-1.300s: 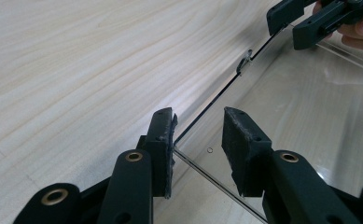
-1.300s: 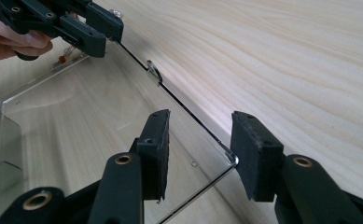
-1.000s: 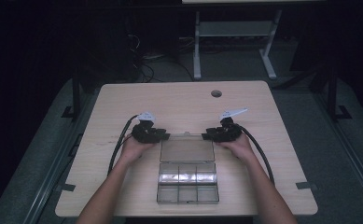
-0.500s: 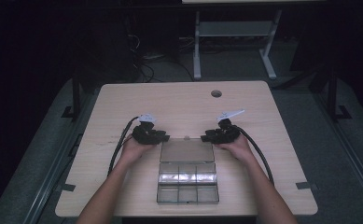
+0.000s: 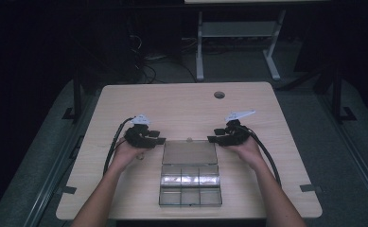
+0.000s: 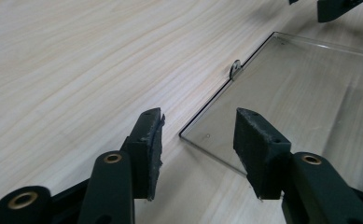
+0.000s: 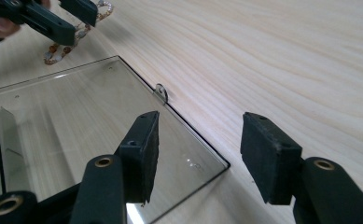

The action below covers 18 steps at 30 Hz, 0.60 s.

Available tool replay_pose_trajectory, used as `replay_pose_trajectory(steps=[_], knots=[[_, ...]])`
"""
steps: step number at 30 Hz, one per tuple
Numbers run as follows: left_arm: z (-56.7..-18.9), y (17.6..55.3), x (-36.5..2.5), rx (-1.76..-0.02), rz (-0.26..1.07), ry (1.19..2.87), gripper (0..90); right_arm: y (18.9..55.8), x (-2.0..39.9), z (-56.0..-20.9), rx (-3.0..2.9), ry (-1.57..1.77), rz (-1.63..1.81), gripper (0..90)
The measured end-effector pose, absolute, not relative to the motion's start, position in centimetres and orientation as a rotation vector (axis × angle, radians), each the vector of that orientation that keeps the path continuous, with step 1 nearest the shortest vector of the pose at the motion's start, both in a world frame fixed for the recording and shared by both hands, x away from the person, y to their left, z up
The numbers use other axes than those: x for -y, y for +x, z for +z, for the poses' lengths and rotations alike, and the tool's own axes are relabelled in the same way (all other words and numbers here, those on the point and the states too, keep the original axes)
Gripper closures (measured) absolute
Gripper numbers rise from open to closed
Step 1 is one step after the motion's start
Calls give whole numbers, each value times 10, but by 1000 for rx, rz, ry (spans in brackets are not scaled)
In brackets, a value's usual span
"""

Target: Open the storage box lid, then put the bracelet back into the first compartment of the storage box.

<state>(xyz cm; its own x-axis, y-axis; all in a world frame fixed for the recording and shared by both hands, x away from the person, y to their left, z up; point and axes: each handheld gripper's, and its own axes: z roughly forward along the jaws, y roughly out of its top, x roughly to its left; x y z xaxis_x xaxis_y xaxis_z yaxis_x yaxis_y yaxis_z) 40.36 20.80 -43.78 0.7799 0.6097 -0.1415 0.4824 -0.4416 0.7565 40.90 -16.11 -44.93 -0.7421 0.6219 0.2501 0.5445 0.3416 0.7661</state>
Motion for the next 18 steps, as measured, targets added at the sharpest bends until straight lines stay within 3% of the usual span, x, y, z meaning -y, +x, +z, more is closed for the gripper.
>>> replay_pose_trajectory(steps=[18], knots=[[-414, 363, -236, -844, 304, 2090, 446, 370, 190, -429, -2388, 1101, 1415, 429]])
